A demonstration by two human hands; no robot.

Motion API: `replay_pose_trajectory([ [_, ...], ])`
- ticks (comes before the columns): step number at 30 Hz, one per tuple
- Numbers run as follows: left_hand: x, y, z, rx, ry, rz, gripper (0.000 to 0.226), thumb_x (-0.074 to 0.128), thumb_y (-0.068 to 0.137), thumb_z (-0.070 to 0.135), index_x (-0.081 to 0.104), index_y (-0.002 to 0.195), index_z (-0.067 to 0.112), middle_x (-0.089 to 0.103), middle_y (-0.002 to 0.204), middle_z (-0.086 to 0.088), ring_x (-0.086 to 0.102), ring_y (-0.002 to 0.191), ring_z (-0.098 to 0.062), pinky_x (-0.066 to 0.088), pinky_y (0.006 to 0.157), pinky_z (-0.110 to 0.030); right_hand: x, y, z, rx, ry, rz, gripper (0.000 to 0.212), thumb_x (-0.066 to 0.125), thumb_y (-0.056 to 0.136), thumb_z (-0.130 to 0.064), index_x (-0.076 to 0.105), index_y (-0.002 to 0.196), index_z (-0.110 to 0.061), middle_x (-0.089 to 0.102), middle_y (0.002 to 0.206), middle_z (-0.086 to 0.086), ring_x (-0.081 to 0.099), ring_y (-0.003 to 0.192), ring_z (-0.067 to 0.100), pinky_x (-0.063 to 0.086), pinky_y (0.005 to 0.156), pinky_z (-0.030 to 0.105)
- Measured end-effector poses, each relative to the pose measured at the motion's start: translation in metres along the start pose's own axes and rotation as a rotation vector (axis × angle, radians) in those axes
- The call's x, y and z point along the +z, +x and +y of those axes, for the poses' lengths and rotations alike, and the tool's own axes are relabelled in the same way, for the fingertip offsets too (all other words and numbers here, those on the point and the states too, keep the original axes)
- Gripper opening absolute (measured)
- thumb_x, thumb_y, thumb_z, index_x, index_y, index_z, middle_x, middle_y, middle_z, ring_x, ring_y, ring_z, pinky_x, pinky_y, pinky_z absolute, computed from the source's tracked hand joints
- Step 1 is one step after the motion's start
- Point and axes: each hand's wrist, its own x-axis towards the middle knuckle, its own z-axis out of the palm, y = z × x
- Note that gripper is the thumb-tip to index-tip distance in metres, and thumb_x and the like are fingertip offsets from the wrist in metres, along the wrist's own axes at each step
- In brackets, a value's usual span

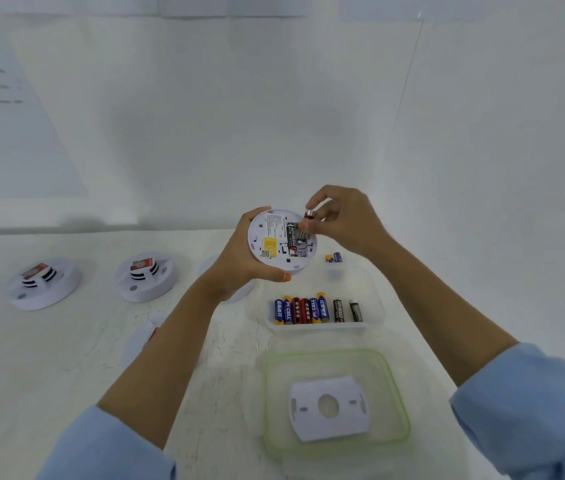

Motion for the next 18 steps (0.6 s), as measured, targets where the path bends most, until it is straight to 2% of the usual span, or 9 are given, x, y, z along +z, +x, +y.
replay_pose_trajectory([
  [3, 0.006, -0.008, 0.005, 0.018, 0.0, -0.008, 0.097, 0.075, 0.045, -0.007, 0.033, 0.127, 0.022, 0.05, 0.118, 0.005, 0.056, 0.105, -0.006, 0.053, 0.074, -0.02, 0.006, -0.014, -0.005, -0.122, -0.329, 0.055, 0.022, 0.074, 0.076, -0.024, 0.067, 0.094, -0.014, 0.061, 0.089, 0.0, 0.051, 0.071, -0.002, 0.038, 0.068, 0.024],
  [5, 0.007, -0.014, 0.006, 0.04, 0.009, 0.012, 0.097, 0.077, 0.045, -0.004, 0.033, 0.127, 0.022, 0.05, 0.119, 0.004, 0.054, 0.107, -0.01, 0.052, 0.075, -0.019, 0.007, -0.024, -0.012, -0.143, -0.474, 0.071, 0.028, 0.068, 0.081, -0.031, 0.067, 0.104, -0.015, 0.057, 0.099, -0.002, 0.051, 0.089, 0.009, 0.036, 0.073, 0.025],
  [7, 0.008, -0.022, 0.005, 0.058, 0.009, 0.042, 0.098, 0.077, 0.044, -0.003, 0.033, 0.128, 0.022, 0.049, 0.119, 0.003, 0.054, 0.107, -0.009, 0.052, 0.076, -0.018, 0.012, -0.036, -0.018, -0.173, -0.579, 0.049, 0.03, 0.061, 0.086, -0.033, 0.065, 0.111, -0.016, 0.058, 0.107, -0.001, 0.053, 0.098, 0.015, 0.037, 0.076, 0.025],
  [11, 0.01, -0.034, 0.003, 0.062, -0.014, 0.051, 0.104, 0.081, 0.041, -0.002, 0.033, 0.13, 0.019, 0.05, 0.12, 0.001, 0.054, 0.107, -0.013, 0.054, 0.077, -0.023, 0.027, -0.06, -0.024, -0.179, -0.547, 0.064, 0.03, 0.051, 0.093, -0.025, 0.06, 0.118, -0.011, 0.059, 0.114, 0.002, 0.055, 0.101, 0.02, 0.043, 0.081, 0.029],
  [15, 0.016, -0.048, 0.004, 0.063, -0.057, 0.031, 0.103, 0.082, 0.035, 0.012, 0.037, 0.126, 0.022, 0.052, 0.118, 0.0, 0.057, 0.103, -0.008, 0.054, 0.074, -0.023, 0.035, -0.078, -0.019, -0.154, -0.546, 0.029, 0.035, 0.044, 0.096, -0.02, 0.055, 0.126, -0.004, 0.052, 0.131, 0.006, 0.055, 0.111, 0.023, 0.043, 0.092, 0.03],
  [18, 0.019, -0.06, 0.005, 0.044, -0.055, 0.018, 0.103, 0.083, 0.034, 0.014, 0.037, 0.127, 0.022, 0.052, 0.119, 0.0, 0.056, 0.106, -0.01, 0.054, 0.075, -0.023, 0.033, -0.089, -0.019, -0.098, -0.498, -0.038, 0.037, 0.041, 0.098, -0.023, 0.052, 0.13, -0.009, 0.047, 0.137, 0.002, 0.049, 0.121, 0.018, 0.04, 0.098, 0.03],
])
